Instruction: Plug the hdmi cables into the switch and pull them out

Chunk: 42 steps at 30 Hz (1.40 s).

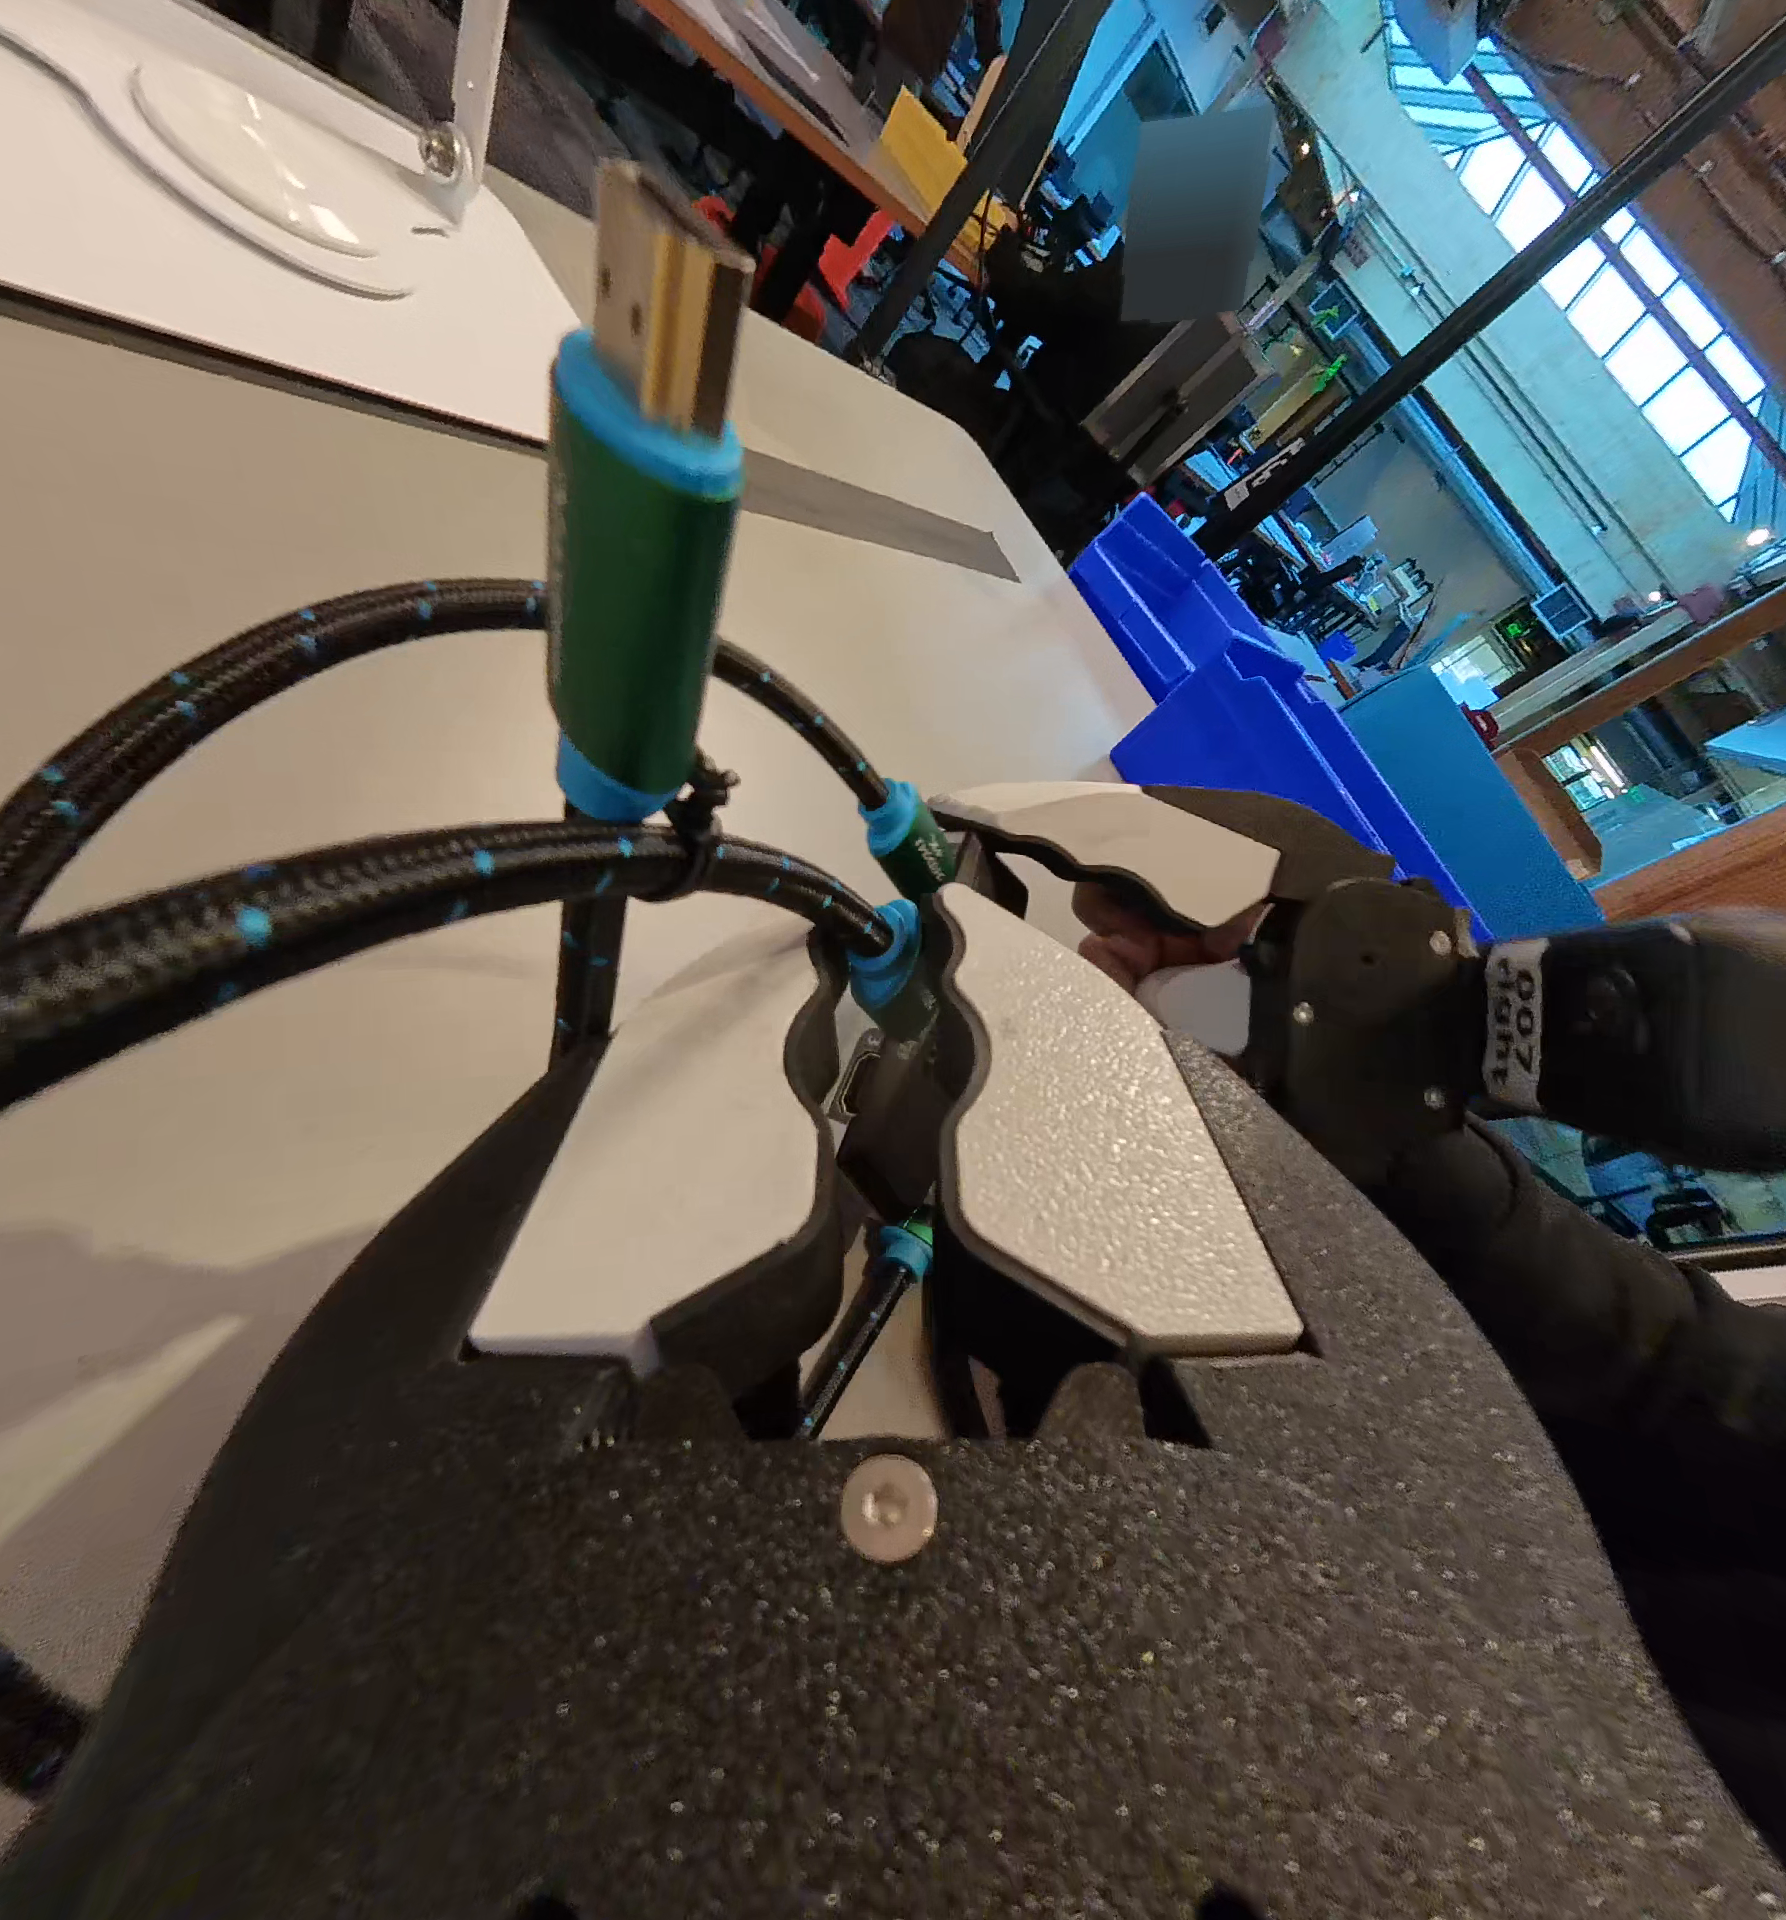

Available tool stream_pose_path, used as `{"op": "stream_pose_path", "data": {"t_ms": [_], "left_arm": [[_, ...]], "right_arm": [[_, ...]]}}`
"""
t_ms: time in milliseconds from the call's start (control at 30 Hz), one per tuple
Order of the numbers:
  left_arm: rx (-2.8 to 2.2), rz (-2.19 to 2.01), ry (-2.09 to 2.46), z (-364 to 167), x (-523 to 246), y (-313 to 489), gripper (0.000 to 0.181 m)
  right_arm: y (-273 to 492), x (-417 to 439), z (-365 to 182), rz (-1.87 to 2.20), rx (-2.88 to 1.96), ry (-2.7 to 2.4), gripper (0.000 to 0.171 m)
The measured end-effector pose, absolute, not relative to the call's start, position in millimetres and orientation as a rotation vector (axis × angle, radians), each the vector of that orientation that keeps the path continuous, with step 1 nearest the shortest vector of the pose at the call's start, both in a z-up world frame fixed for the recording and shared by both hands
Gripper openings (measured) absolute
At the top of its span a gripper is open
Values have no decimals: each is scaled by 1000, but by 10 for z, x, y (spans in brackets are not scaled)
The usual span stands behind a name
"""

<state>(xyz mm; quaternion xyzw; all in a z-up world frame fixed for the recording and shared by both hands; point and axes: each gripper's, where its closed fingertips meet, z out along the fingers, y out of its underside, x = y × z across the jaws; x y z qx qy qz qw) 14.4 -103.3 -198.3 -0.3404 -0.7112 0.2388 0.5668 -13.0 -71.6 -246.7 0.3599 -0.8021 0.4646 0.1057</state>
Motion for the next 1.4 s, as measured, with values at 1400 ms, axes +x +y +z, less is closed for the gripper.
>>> {"op": "stream_pose_path", "data": {"t_ms": [1400], "left_arm": [[-880,654,-1448,-1820,28,-784,13]], "right_arm": [[-689,-48,-2150,1451,1191,-1863,97]]}}
